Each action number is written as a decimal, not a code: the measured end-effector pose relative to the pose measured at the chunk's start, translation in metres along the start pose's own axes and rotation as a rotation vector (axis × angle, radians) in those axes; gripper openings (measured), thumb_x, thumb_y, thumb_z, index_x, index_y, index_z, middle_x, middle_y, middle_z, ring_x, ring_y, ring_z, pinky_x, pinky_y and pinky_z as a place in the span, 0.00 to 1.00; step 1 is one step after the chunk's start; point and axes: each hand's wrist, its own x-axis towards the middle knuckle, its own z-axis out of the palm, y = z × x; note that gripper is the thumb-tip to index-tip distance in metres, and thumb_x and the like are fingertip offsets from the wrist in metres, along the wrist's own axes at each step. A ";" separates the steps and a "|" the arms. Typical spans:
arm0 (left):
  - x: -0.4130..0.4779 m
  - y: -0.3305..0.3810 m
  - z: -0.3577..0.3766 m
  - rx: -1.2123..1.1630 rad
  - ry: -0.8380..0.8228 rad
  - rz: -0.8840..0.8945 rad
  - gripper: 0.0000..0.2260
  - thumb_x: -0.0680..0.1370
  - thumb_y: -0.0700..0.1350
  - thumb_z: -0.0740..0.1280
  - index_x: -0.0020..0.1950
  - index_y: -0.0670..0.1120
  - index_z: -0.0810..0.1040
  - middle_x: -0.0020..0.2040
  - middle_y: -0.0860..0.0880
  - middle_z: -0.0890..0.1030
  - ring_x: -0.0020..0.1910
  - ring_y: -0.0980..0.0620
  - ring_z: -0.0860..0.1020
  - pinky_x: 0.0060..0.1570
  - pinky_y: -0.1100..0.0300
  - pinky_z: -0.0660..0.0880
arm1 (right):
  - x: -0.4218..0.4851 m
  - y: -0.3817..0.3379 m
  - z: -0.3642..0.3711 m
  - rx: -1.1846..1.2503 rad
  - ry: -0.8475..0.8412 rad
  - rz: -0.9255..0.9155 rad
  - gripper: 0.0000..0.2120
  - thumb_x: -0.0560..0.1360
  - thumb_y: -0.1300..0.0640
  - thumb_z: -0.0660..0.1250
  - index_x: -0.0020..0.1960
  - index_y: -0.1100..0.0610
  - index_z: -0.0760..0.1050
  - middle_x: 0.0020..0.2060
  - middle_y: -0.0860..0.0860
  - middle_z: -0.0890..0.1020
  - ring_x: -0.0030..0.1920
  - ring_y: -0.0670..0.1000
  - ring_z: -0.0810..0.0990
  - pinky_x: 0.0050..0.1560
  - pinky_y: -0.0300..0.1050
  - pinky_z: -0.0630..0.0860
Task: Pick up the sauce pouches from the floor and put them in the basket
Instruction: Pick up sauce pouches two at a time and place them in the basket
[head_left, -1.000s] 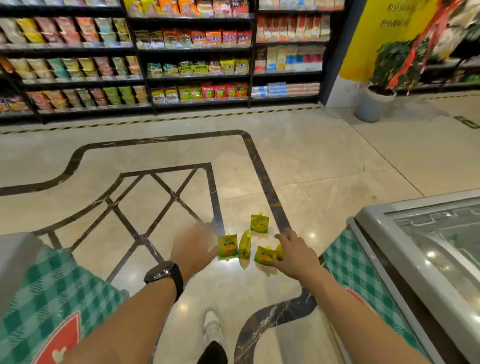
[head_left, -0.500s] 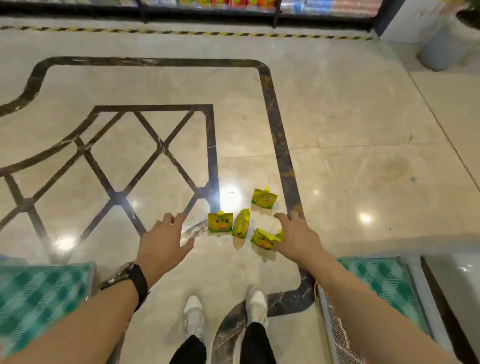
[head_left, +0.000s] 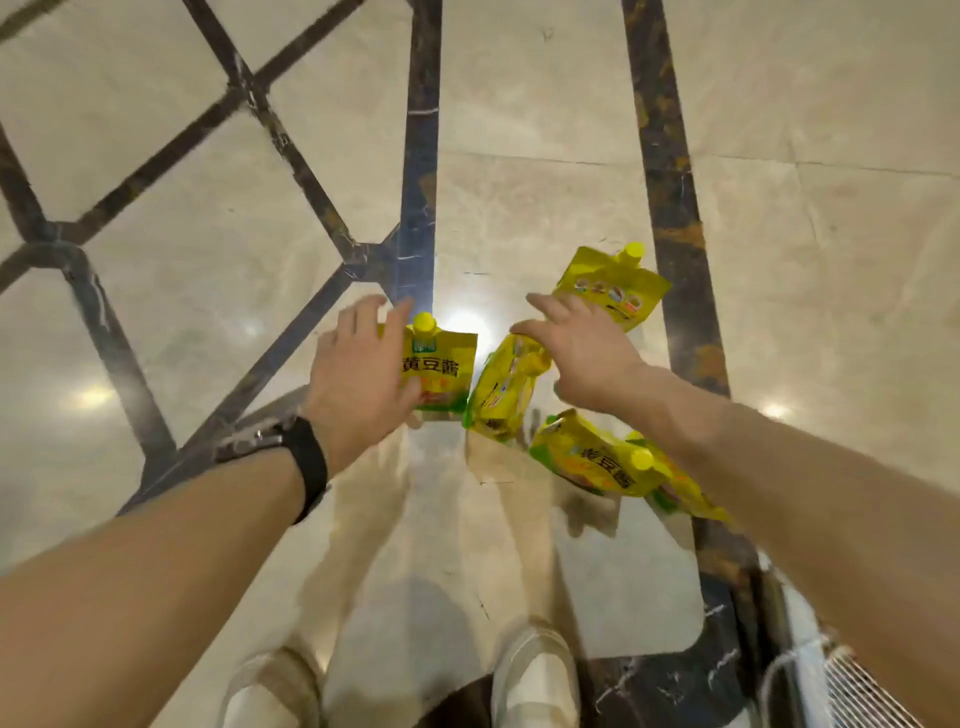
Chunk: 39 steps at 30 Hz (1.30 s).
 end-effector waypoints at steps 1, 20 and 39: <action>0.015 -0.008 0.016 0.001 0.035 0.013 0.32 0.75 0.49 0.70 0.76 0.45 0.62 0.70 0.40 0.69 0.69 0.38 0.68 0.64 0.42 0.70 | 0.016 0.003 0.014 -0.046 0.027 -0.049 0.32 0.72 0.60 0.69 0.74 0.47 0.66 0.79 0.52 0.58 0.78 0.58 0.56 0.73 0.56 0.59; 0.056 -0.075 0.046 -0.155 -0.068 0.366 0.10 0.78 0.54 0.69 0.51 0.49 0.84 0.44 0.51 0.82 0.42 0.50 0.78 0.43 0.55 0.75 | 0.057 -0.018 0.037 -0.019 0.126 -0.183 0.04 0.70 0.55 0.73 0.43 0.53 0.81 0.42 0.56 0.83 0.46 0.60 0.81 0.39 0.47 0.72; -0.004 -0.154 0.128 -1.301 0.027 -0.204 0.23 0.67 0.38 0.78 0.60 0.44 0.79 0.49 0.49 0.87 0.47 0.54 0.85 0.41 0.63 0.81 | 0.074 -0.030 0.105 1.285 0.281 0.237 0.10 0.68 0.56 0.78 0.48 0.57 0.83 0.43 0.51 0.87 0.47 0.48 0.85 0.48 0.45 0.79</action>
